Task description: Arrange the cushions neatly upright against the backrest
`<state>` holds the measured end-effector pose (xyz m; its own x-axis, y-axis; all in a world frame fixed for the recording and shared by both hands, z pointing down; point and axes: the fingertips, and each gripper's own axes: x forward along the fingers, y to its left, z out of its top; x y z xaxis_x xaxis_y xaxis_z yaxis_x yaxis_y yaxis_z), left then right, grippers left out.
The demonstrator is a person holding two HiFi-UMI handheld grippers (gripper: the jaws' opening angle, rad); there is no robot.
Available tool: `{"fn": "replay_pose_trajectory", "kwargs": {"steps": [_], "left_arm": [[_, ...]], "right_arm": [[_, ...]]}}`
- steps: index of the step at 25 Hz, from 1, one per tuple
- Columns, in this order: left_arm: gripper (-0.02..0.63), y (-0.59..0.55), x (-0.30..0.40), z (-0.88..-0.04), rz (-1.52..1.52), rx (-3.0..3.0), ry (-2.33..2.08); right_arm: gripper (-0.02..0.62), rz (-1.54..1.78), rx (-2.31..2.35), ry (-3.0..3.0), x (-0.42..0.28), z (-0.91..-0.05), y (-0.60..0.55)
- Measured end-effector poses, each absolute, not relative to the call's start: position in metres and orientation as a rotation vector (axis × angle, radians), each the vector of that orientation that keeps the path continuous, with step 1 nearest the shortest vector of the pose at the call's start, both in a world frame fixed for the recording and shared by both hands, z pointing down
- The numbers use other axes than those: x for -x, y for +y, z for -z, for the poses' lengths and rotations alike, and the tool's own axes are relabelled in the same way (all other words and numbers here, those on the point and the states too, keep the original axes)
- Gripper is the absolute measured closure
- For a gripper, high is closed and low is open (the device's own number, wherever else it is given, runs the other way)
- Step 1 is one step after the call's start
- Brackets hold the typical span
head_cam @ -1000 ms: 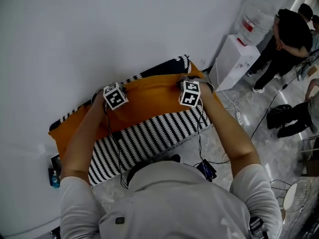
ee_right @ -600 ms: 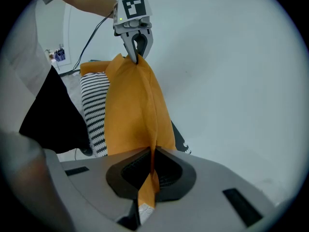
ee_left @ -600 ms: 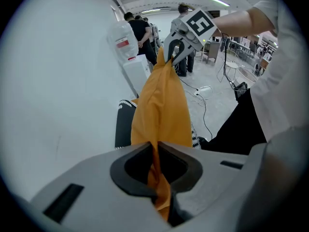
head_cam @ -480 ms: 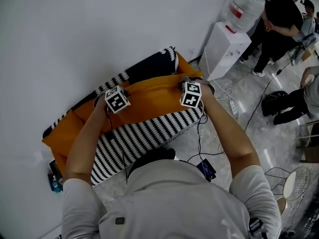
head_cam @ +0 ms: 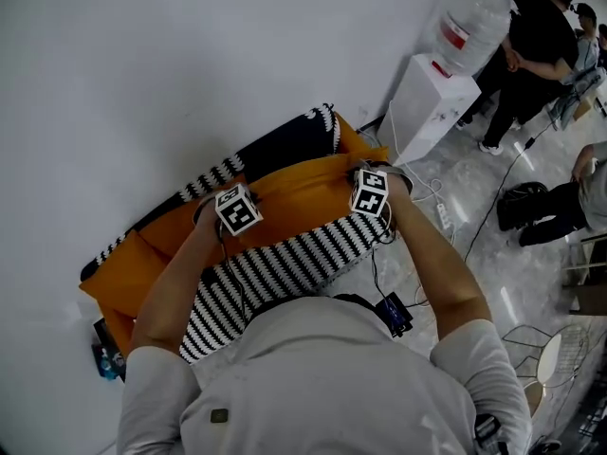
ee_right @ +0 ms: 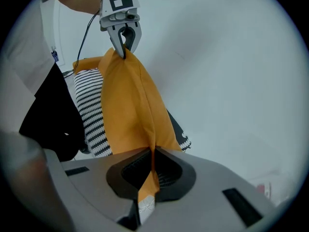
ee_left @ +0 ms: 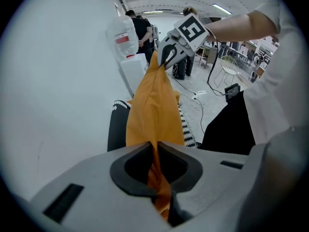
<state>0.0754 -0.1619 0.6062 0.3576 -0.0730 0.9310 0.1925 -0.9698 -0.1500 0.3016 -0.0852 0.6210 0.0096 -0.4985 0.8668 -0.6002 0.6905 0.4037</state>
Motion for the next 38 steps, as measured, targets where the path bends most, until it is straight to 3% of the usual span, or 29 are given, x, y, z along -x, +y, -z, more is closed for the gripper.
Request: {"fn": "replay_pose_trajectory", "kwargs": {"steps": [20,38], "left_arm": [[0.574,-0.219,-0.18,-0.64,1.832,2.476,0.18],[0.575,-0.281,-0.196,-0.735,2.027,2.506,0.347]], "right_arm": [[0.565,-0.012,-0.624,-1.808,-0.41,-0.663,-0.169],[0.566,-0.025,-0.431,-1.869,-0.432,-0.731,-0.225]]}}
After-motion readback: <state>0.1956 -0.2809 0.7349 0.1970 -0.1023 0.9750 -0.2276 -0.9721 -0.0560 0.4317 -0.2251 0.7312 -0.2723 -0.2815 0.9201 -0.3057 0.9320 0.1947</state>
